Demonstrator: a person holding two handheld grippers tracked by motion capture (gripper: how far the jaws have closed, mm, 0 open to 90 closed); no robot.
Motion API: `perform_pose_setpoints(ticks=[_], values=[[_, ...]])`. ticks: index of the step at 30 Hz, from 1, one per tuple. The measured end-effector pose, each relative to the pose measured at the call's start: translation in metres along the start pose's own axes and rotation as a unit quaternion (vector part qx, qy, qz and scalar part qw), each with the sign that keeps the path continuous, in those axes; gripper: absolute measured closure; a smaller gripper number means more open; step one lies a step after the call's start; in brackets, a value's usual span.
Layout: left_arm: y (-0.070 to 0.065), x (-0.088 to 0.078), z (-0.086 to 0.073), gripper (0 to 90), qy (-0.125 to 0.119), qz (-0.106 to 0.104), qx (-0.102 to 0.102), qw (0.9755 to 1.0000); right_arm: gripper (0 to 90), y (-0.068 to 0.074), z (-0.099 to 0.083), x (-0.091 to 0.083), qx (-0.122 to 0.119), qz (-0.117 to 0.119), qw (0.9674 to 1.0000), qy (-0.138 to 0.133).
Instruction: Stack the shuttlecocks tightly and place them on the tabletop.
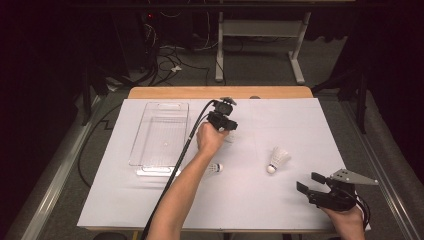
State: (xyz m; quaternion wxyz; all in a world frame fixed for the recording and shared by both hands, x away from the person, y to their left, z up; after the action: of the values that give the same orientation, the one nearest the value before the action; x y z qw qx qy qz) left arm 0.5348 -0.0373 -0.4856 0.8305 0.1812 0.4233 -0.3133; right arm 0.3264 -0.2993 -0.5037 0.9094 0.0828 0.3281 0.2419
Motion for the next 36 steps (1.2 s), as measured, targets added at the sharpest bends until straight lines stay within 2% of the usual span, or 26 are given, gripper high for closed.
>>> perform_pose_setpoints(ticks=[25,36], values=[[-0.0019,0.0025,-0.0005,48.2,0.001,-0.008,-0.001,1.0,26.4,0.0003,0.0,0.0,0.0,0.001,1.0,0.0],[0.0023,0.0021,-0.0006,49.1,0.002,-0.001,-0.008,1.0,26.4,0.0001,0.0,0.0,0.0,0.001,1.0,0.0]])
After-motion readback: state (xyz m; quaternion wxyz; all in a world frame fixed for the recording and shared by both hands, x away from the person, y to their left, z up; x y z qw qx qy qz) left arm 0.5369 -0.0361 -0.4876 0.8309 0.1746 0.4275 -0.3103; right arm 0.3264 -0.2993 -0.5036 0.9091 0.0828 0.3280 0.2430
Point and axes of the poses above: each handheld gripper's, and its own axes: x roughly forward along the jaws, z roughly out of its top, y roughly to its left, the point moved 8 cm from there along x, roughly forward along the jaws, and after that the axes turned 11 degrees about x, right-handed, at the moved point
